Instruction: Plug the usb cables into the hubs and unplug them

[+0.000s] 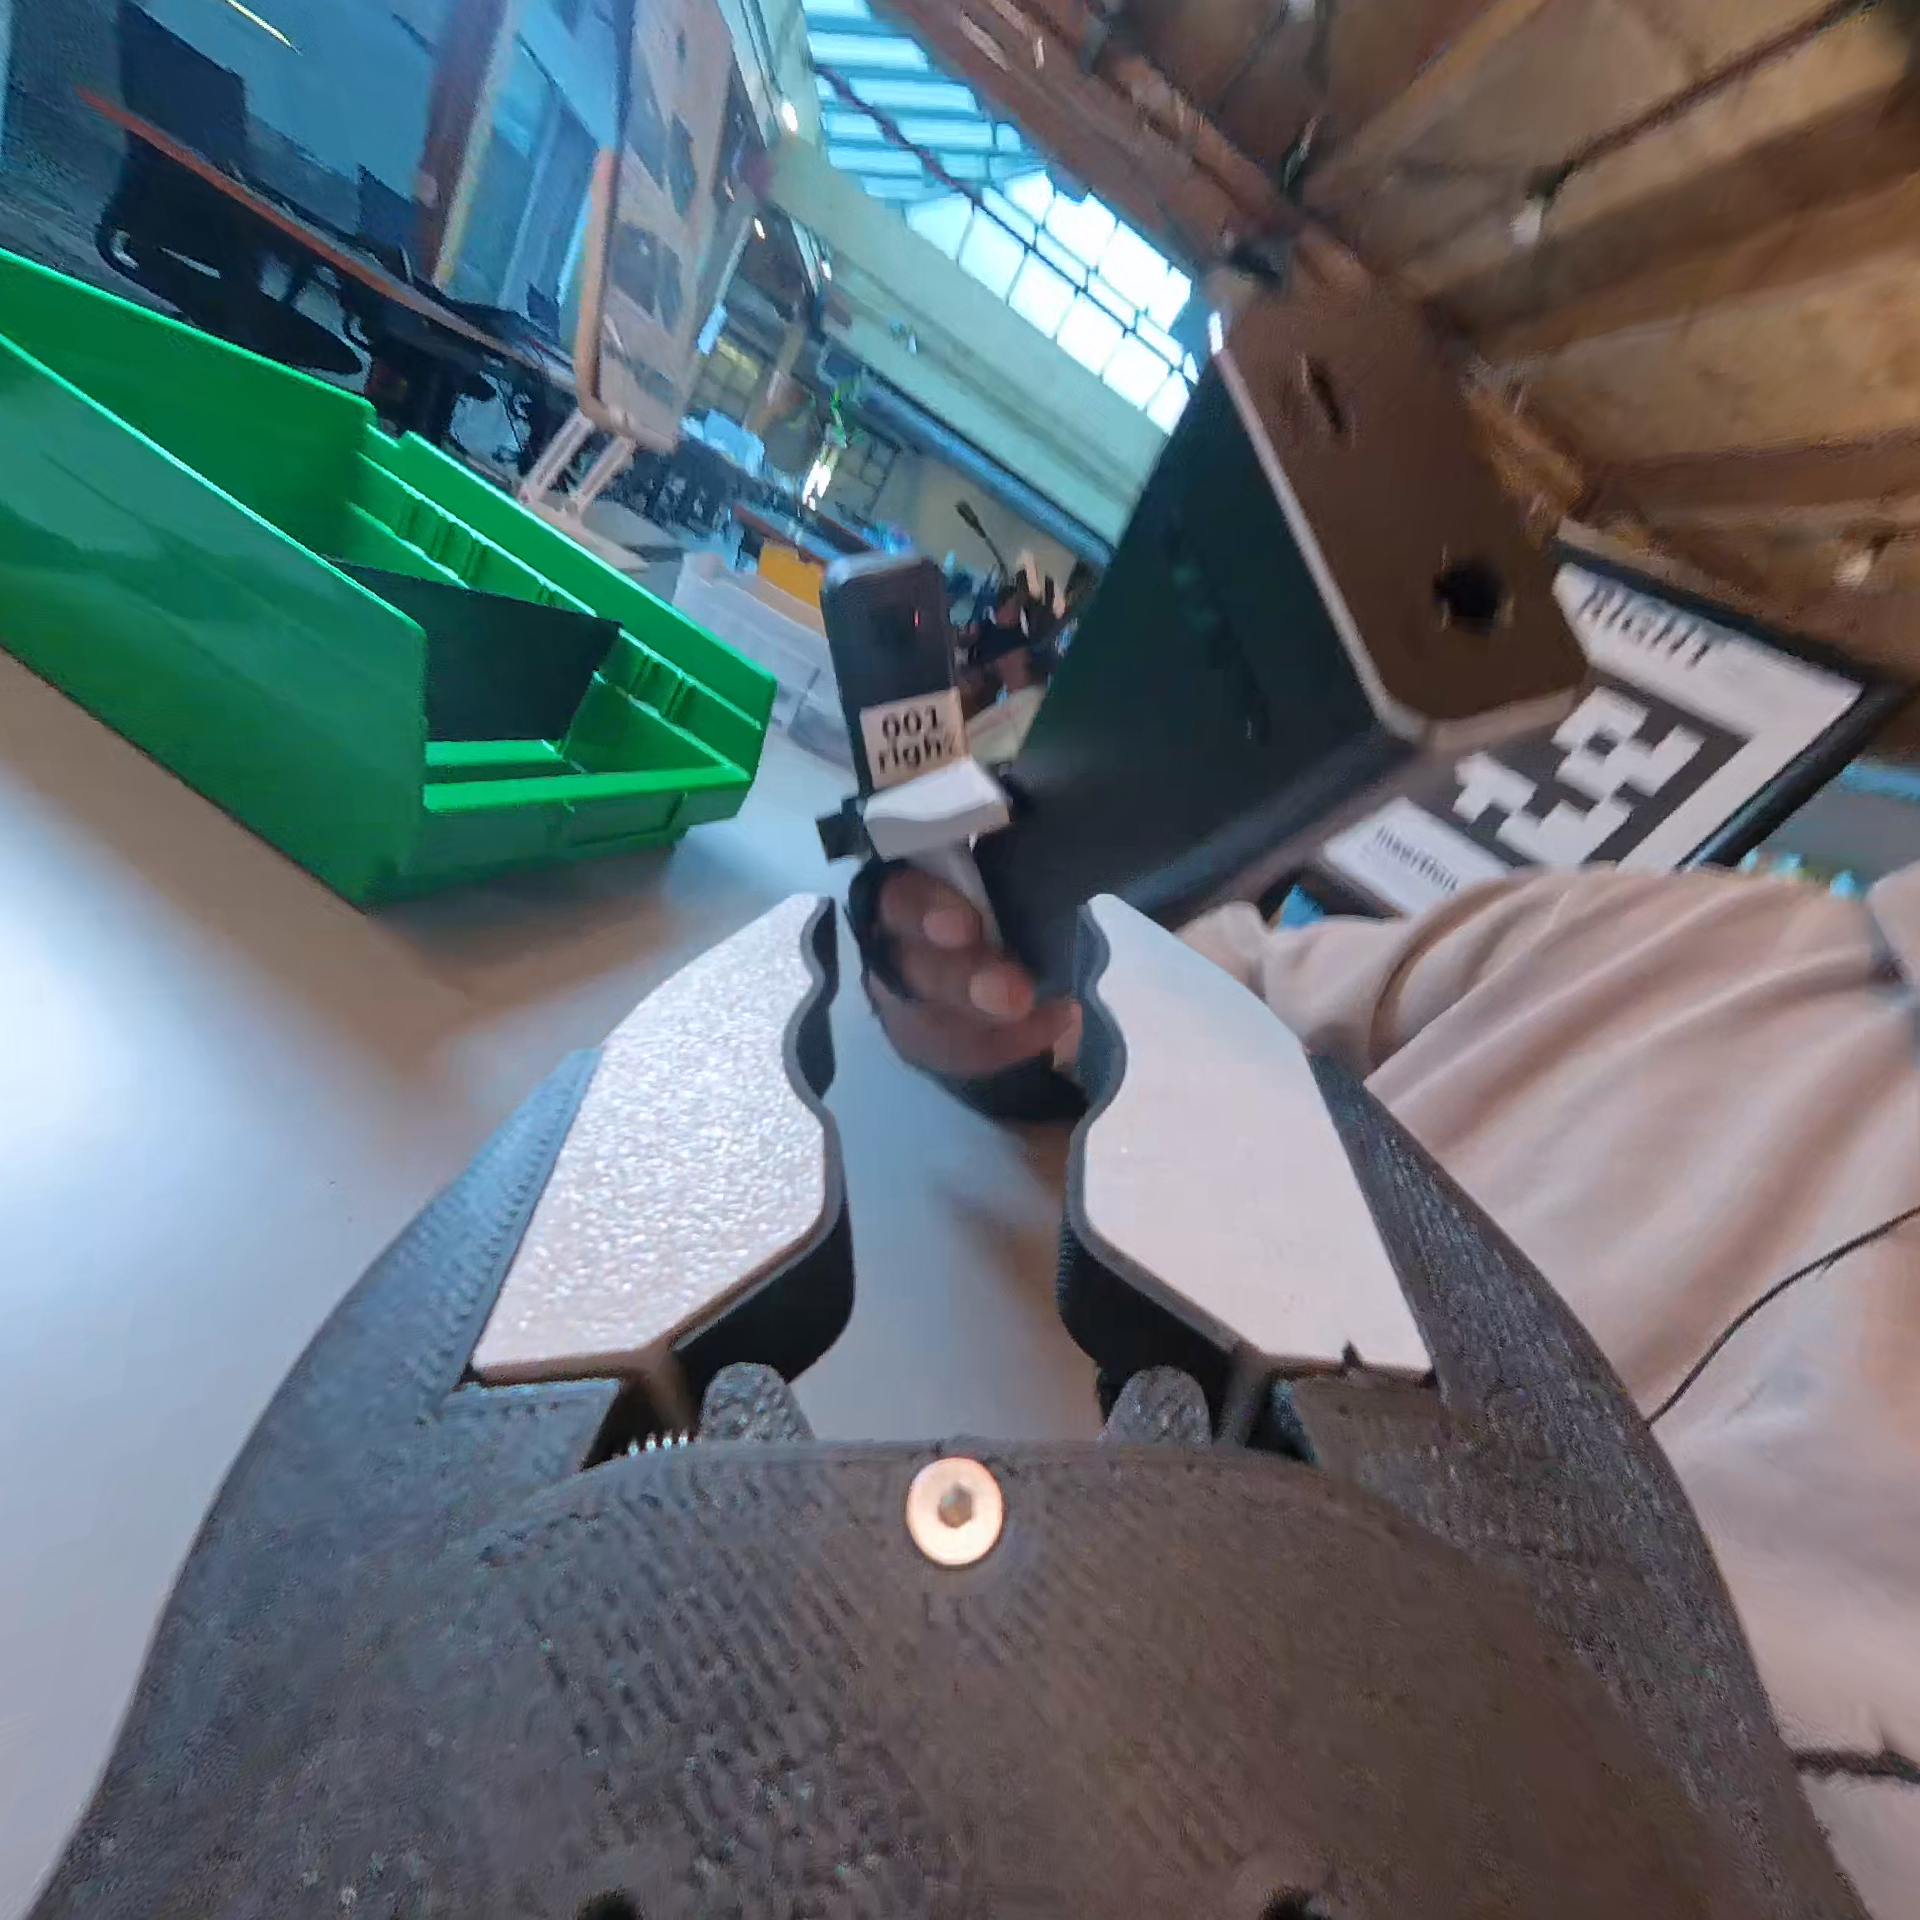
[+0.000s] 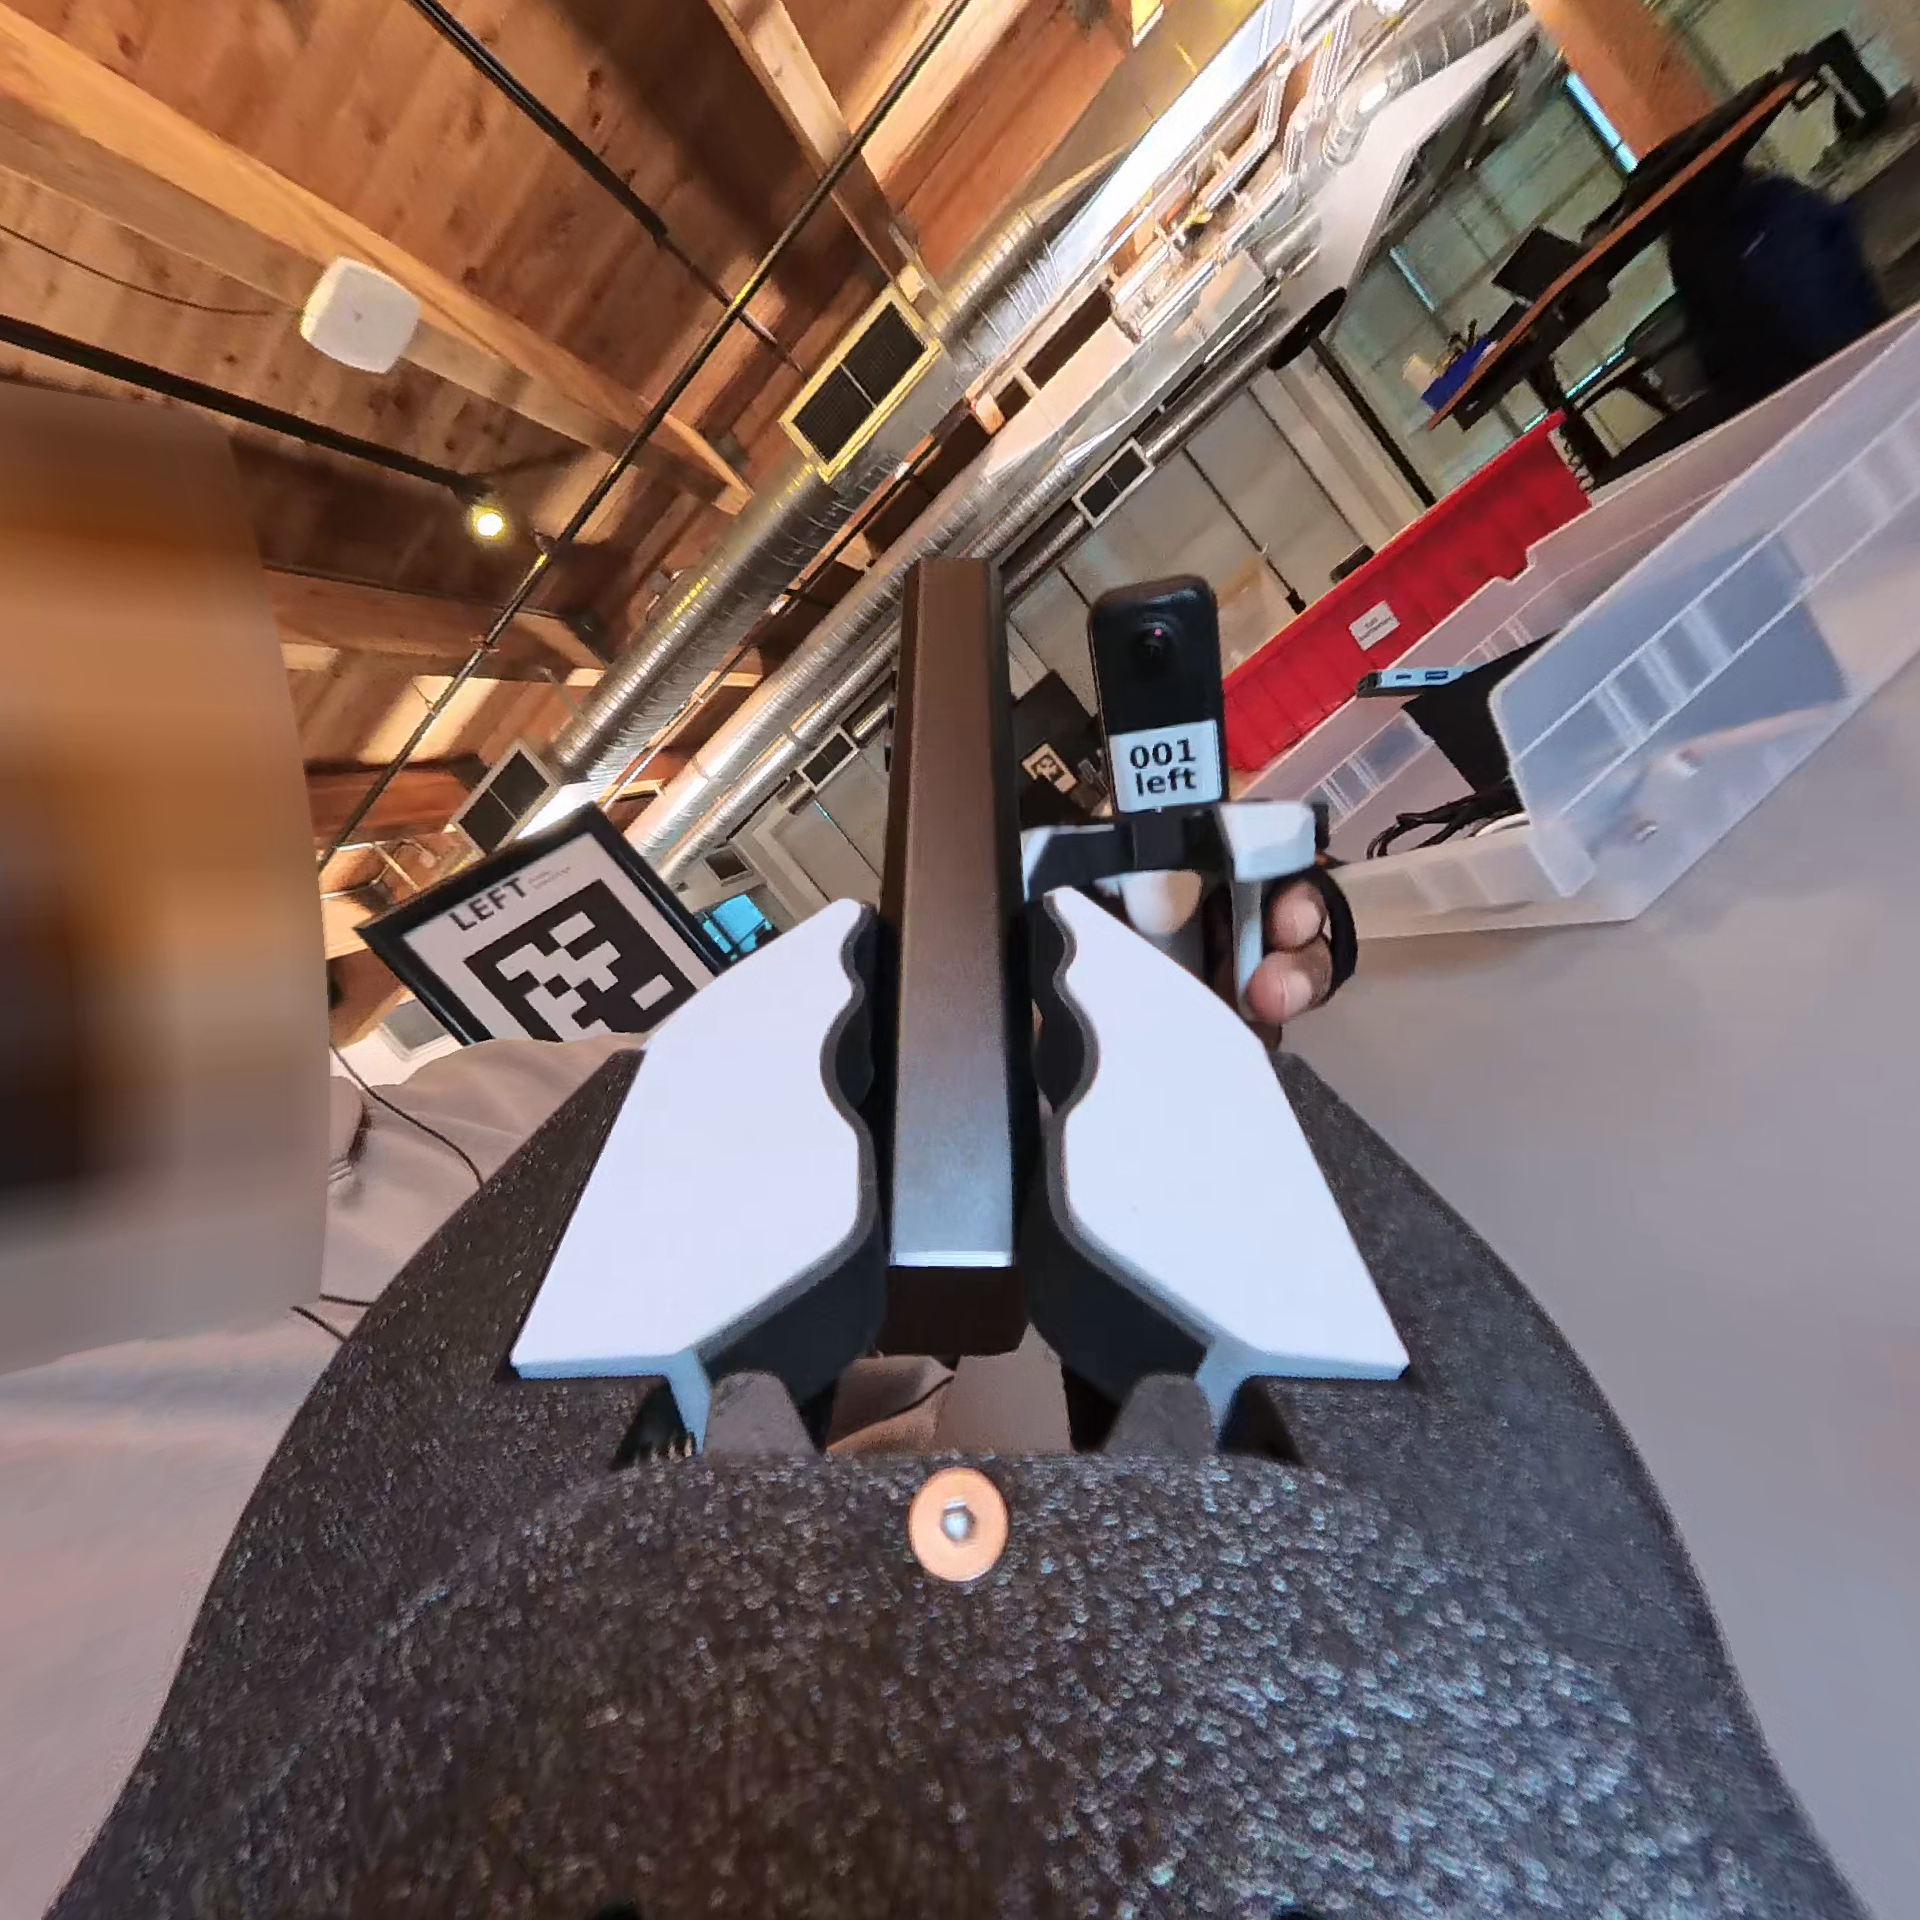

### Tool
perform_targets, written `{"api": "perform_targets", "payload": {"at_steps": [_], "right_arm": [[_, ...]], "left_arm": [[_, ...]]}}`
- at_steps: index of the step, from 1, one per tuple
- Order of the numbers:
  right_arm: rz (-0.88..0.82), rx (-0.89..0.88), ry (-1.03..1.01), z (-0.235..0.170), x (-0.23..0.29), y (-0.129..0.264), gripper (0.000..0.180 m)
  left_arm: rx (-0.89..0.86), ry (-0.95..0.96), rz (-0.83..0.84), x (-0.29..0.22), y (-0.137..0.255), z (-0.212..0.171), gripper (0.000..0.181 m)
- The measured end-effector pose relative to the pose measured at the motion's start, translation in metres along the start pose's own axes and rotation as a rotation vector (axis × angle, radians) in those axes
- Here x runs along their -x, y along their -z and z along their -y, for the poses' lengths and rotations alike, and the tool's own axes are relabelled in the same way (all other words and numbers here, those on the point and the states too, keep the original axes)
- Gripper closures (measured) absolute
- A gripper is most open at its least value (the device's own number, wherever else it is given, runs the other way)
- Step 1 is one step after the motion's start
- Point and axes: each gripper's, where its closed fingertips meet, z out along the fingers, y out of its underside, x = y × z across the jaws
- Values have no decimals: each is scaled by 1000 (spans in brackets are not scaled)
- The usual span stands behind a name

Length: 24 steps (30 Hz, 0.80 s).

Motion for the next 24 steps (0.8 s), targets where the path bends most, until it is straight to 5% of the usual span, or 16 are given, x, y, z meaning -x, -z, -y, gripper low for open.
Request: {"api": "perform_targets", "payload": {"at_steps": [2,9,12,18,24], "right_arm": [[-14,-27,44,6,3,3,152],[-121,-105,325,24,7,11,152],[-208,2,518,1,0,-3,151],[-189,306,693,-47,-4,-18,151],[-199,566,775,-95,-16,-26,133]], "left_arm": [[62,-70,8,-1,-3,-11,121],[-45,-116,-63,-26,-16,4,117],[-69,-301,-7,-28,-17,17,151],[100,-527,-143,-53,-2,-1,153],[210,-571,-228,-66,-7,-22,152]]}}
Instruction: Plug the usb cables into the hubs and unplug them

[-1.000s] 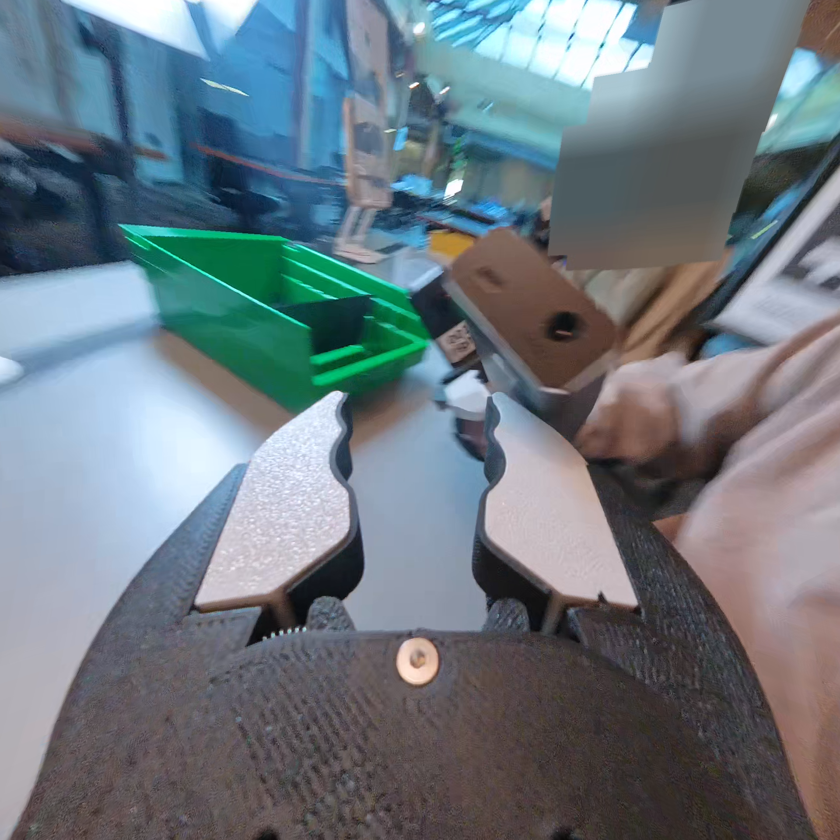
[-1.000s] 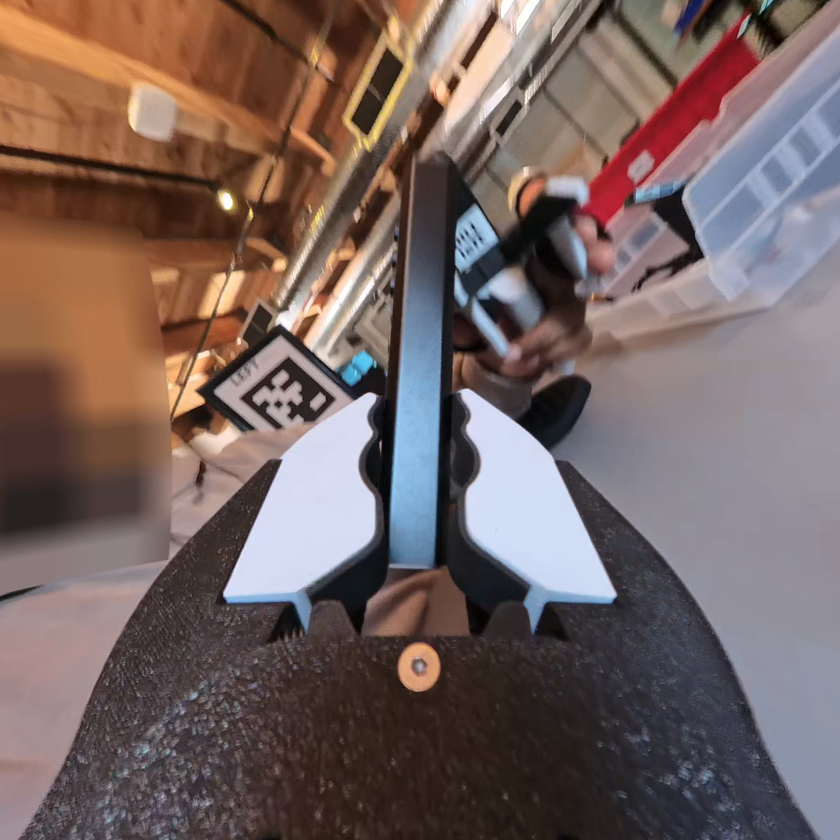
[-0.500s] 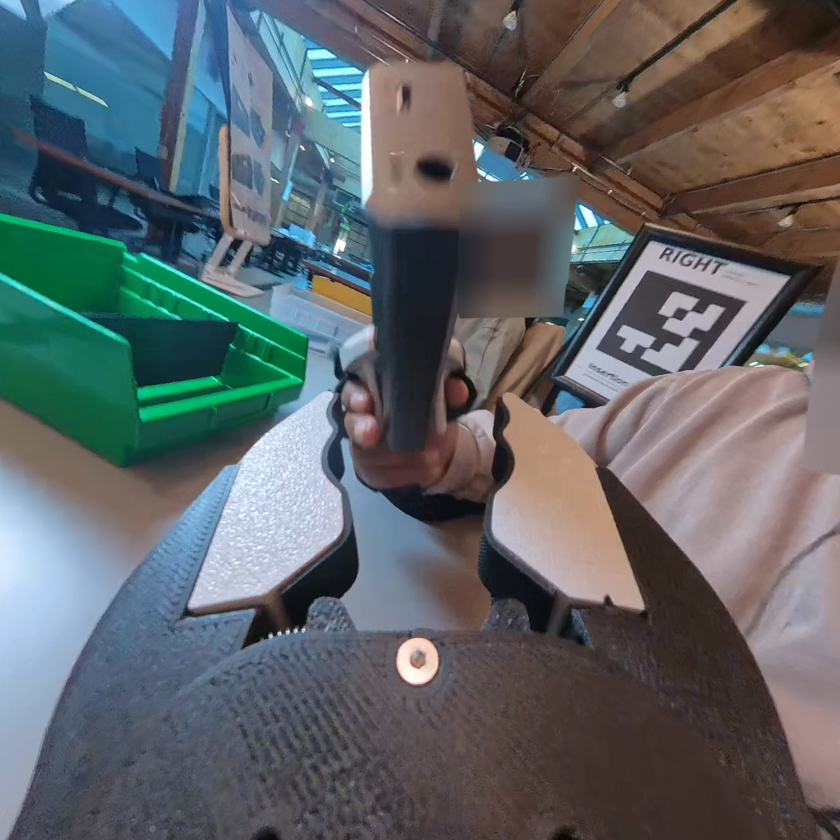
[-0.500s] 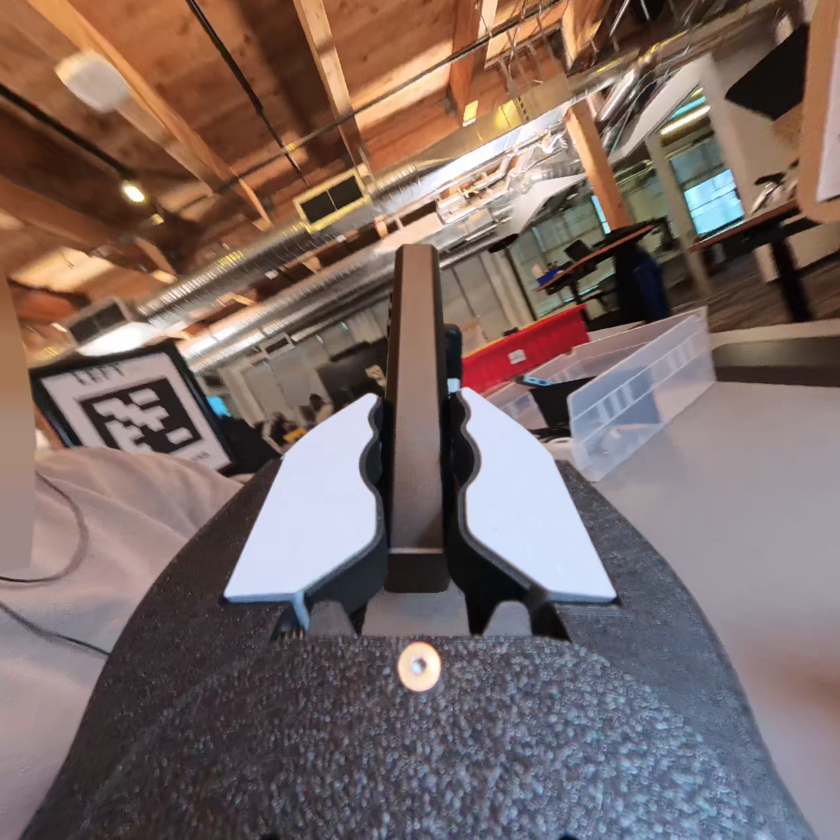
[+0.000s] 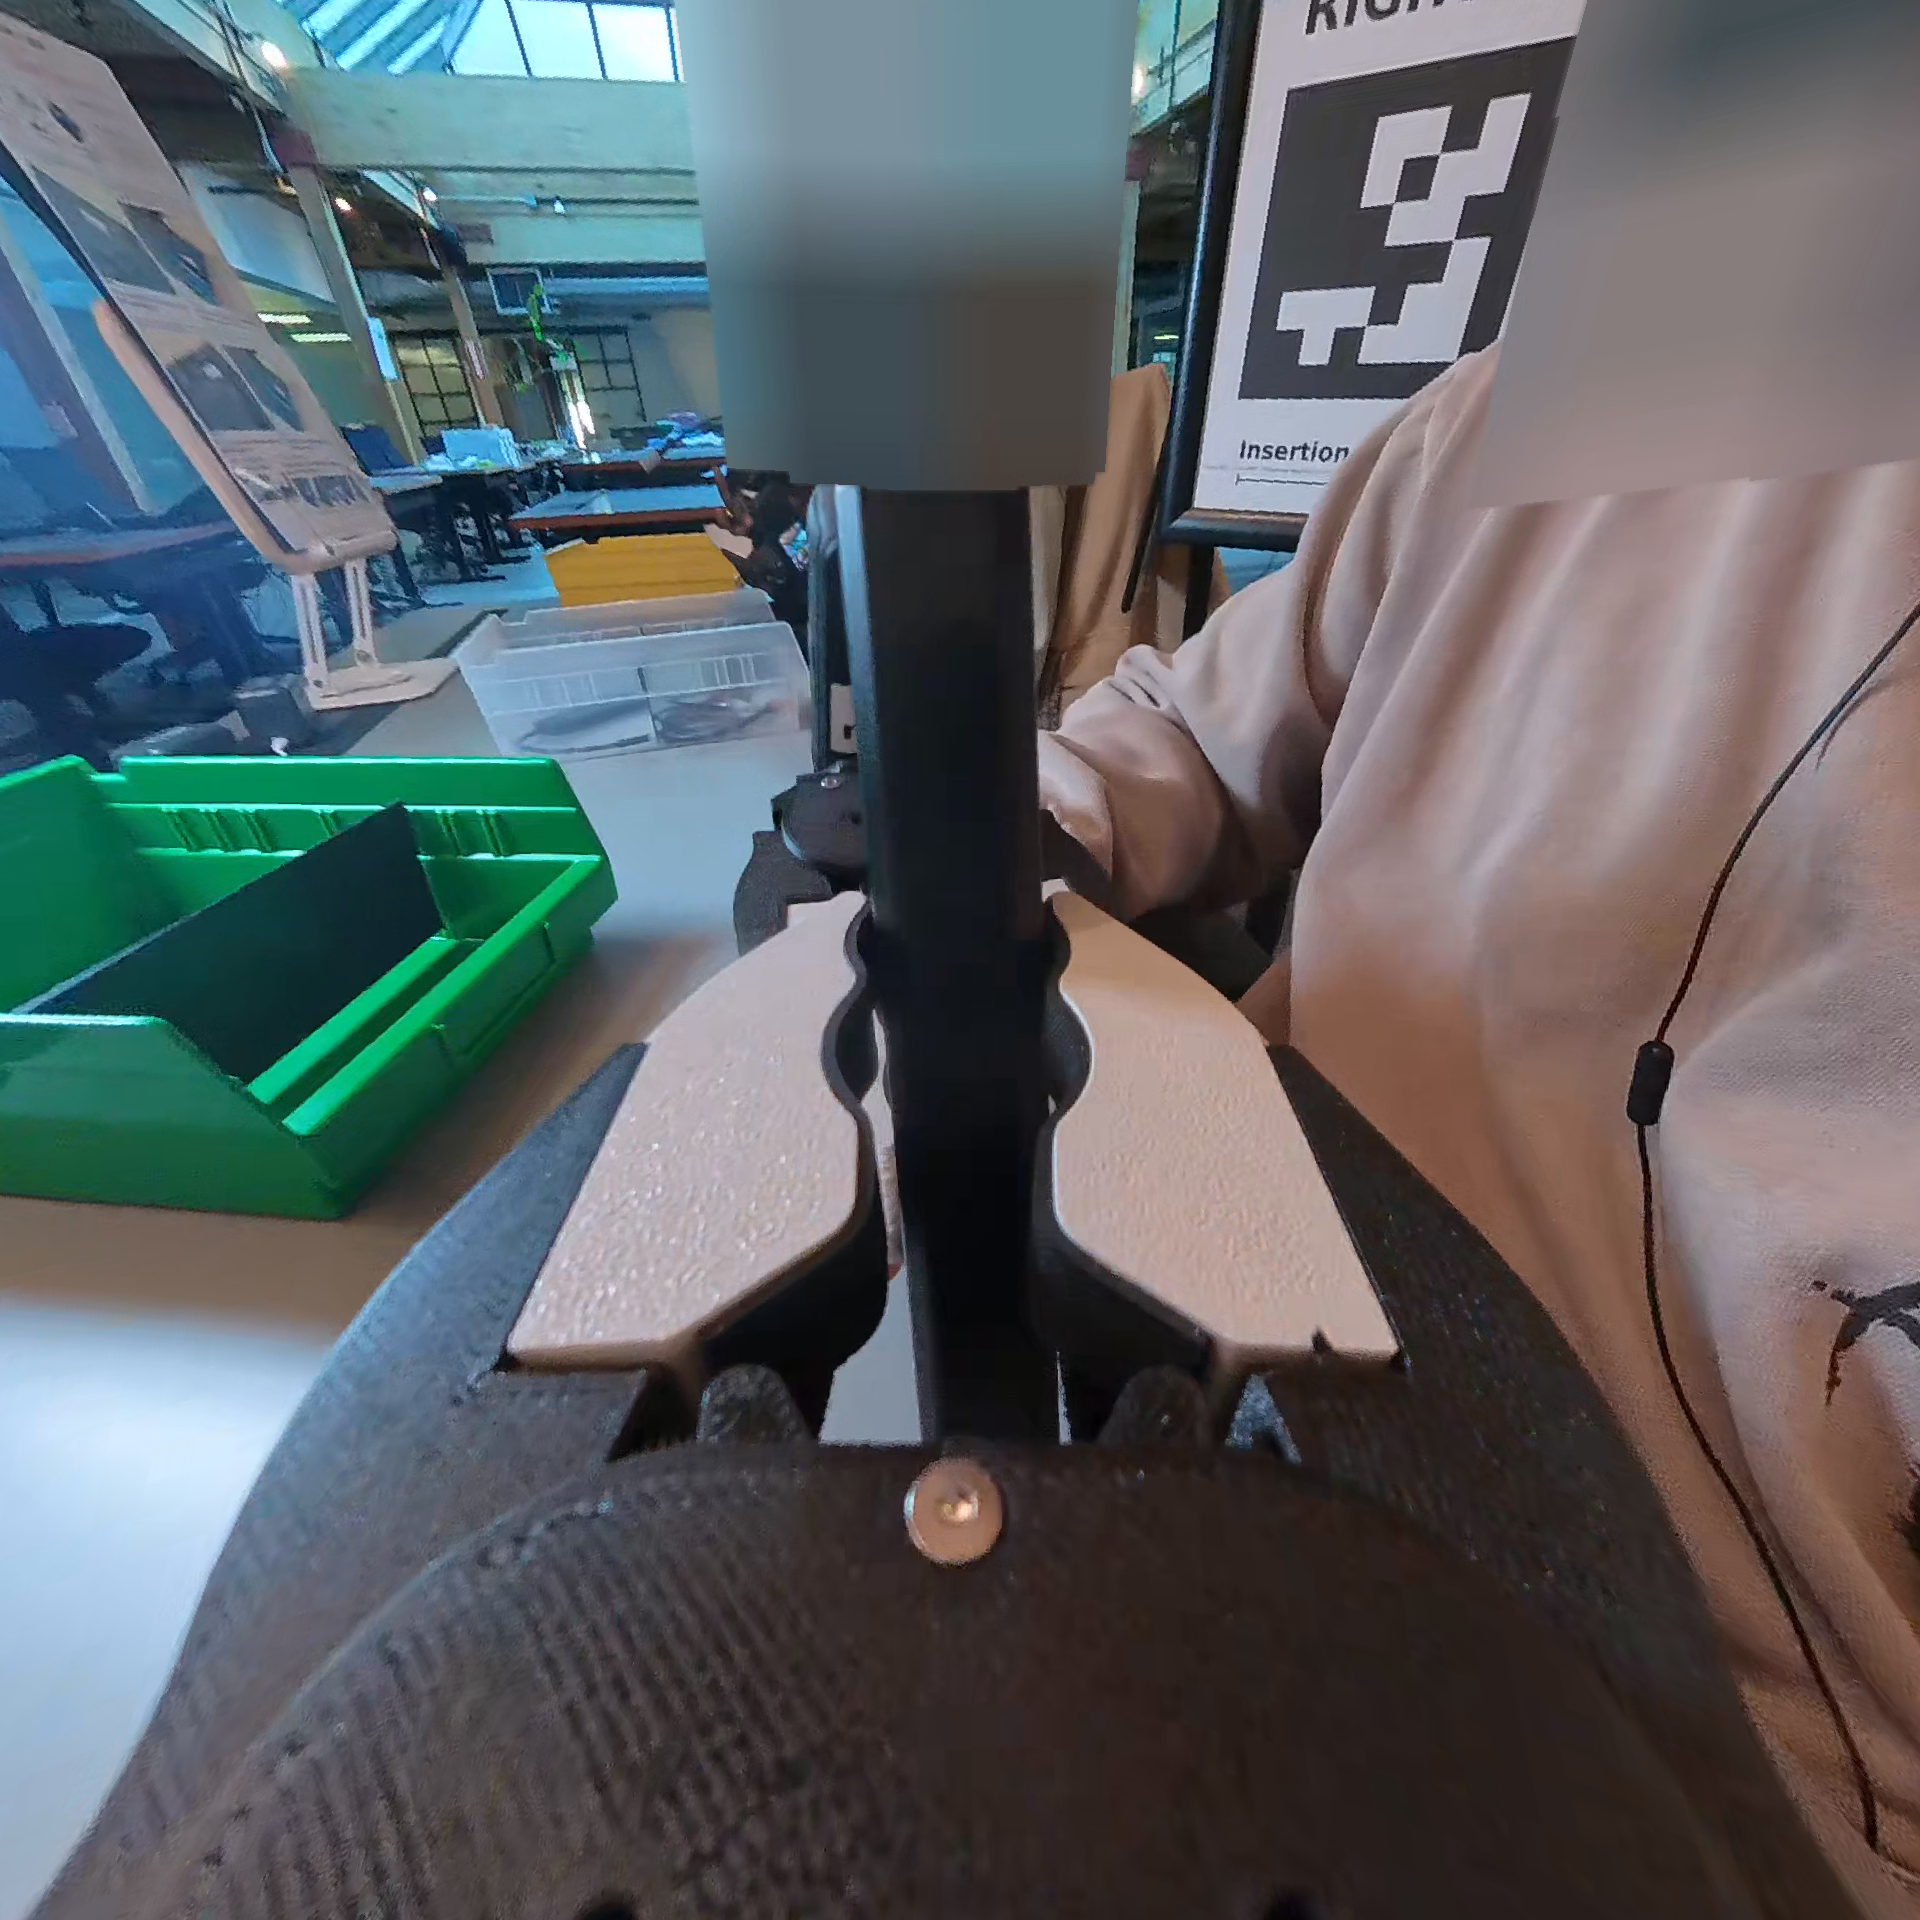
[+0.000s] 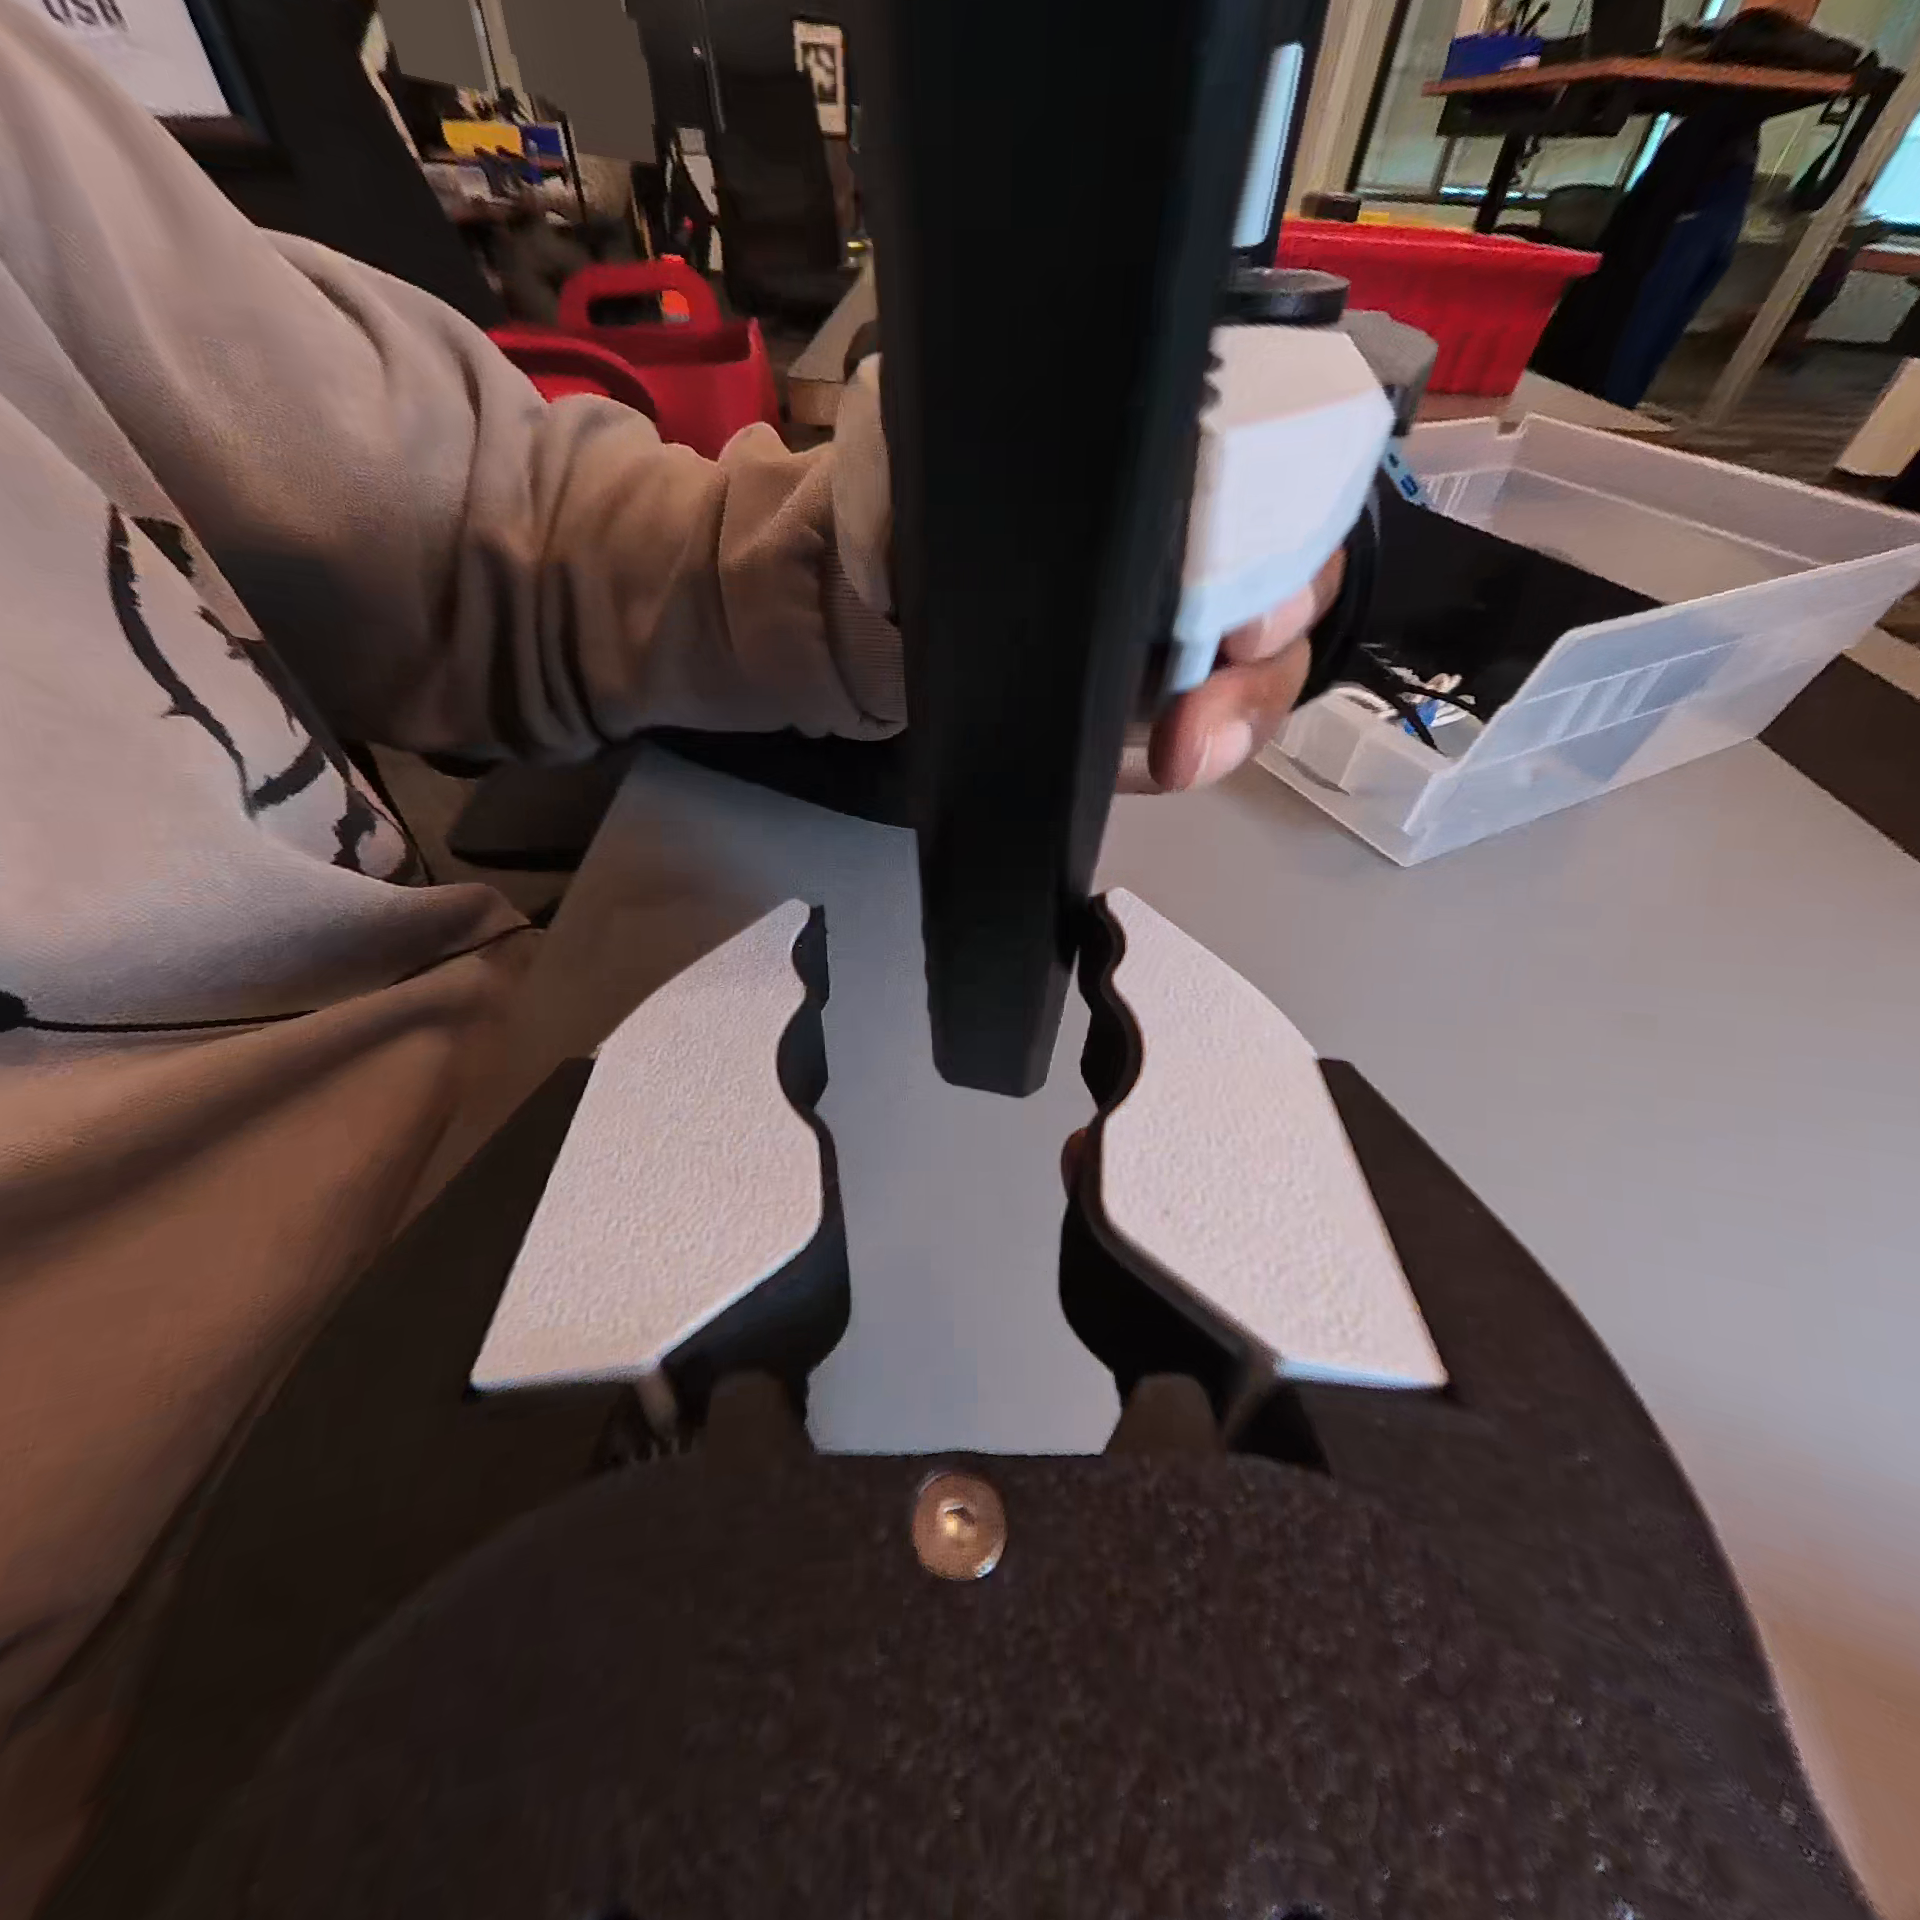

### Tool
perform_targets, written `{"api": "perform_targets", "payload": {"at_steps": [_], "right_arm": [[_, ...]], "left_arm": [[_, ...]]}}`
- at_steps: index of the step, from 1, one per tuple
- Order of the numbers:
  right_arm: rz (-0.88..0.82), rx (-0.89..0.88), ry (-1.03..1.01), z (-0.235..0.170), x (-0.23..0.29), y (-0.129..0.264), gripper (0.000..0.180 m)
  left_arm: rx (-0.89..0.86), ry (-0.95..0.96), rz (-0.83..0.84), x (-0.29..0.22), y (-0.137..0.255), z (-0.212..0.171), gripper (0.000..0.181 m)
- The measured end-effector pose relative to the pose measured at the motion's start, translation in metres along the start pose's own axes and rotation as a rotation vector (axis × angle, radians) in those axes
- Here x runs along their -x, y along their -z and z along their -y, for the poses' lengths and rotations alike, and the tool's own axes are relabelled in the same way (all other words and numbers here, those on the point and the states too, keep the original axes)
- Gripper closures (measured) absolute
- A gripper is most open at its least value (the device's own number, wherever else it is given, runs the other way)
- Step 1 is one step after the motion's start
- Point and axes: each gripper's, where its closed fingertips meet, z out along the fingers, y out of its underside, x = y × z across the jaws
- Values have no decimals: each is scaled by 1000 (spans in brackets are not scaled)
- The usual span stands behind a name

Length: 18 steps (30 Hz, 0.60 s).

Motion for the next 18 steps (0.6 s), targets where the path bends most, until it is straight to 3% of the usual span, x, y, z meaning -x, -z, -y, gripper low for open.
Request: {"api": "perform_targets", "payload": {"at_steps": [4,10,13,18], "right_arm": [[-116,7,32,0,-10,-5,150],[-66,-97,-266,0,-24,1,151],[-52,-171,-372,6,-32,8,151],[-176,-254,-391,15,-56,26,151]], "left_arm": [[12,39,5,3,-10,-6,153],[42,119,232,38,-8,-12,147],[107,55,353,47,6,-13,136],[298,-116,532,55,18,-27,111]]}}
